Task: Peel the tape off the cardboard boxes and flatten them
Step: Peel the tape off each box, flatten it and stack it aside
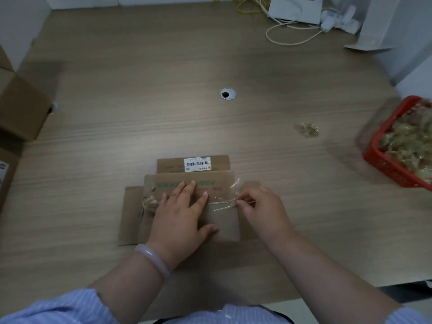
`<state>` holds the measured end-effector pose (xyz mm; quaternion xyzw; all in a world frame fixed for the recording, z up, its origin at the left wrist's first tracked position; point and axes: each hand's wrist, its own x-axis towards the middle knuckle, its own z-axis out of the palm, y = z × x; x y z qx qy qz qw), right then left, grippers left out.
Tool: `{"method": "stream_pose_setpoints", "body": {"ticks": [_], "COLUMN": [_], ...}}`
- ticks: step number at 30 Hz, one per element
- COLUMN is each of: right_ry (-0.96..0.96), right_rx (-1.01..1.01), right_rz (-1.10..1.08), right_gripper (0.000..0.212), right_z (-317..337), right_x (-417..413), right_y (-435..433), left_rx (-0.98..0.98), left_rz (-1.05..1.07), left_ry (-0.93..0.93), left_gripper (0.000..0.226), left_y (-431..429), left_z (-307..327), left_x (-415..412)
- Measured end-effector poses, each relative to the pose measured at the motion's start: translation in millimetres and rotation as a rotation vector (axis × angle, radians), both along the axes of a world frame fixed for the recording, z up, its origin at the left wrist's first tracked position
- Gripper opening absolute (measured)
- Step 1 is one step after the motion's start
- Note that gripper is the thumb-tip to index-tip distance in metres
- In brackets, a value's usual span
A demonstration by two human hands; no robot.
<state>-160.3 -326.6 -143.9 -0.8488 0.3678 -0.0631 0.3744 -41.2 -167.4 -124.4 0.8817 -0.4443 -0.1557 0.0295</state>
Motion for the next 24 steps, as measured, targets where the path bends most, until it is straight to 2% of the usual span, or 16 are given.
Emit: {"method": "stream_pose_setpoints", "body": {"ticks": [2, 6, 10, 14, 17, 19, 21, 24], "right_ry": [0.055, 0.045, -0.003, -0.08, -0.161, -0.2, -0.229, -0.241], "right_rx": [-0.095, -0.225, -0.186, -0.156, -0.226, -0.155, 0.015, 0.124], "right_rz": [0.128, 0.218, 0.258, 0.199, 0.371, 0.378, 0.22, 0.169], "right_gripper": [0.004, 0.012, 0.016, 0.012, 0.012, 0.015, 0.006, 0.015], "right_z": [5, 8, 12, 16, 26, 28, 26, 18], "right_x": [1, -2, 1, 4, 16, 26, 34, 36], "right_y": [0, 0, 5, 4, 23, 37, 38, 32], "left_rx": [0.024, 0.042, 0.052, 0.045, 0.016, -0.058, -0.145, -0.354], "left_rz": [0.007, 0.011, 0.013, 0.018, 0.015, 0.009, 0.038, 0.215], "left_ry": [0.031, 0.04, 0.04, 0.045, 0.052, 0.063, 0.088, 0.333], "left_gripper": [0.081, 0.081, 0.081, 0.081, 0.079, 0.075, 0.074, 0.067], "left_y": [0, -1, -3, -4, -3, -2, 1, 2], "left_z": [0, 3, 4, 4, 0, -3, -6, -8], "left_x": [1, 1, 1, 2, 2, 2, 2, 5]}}
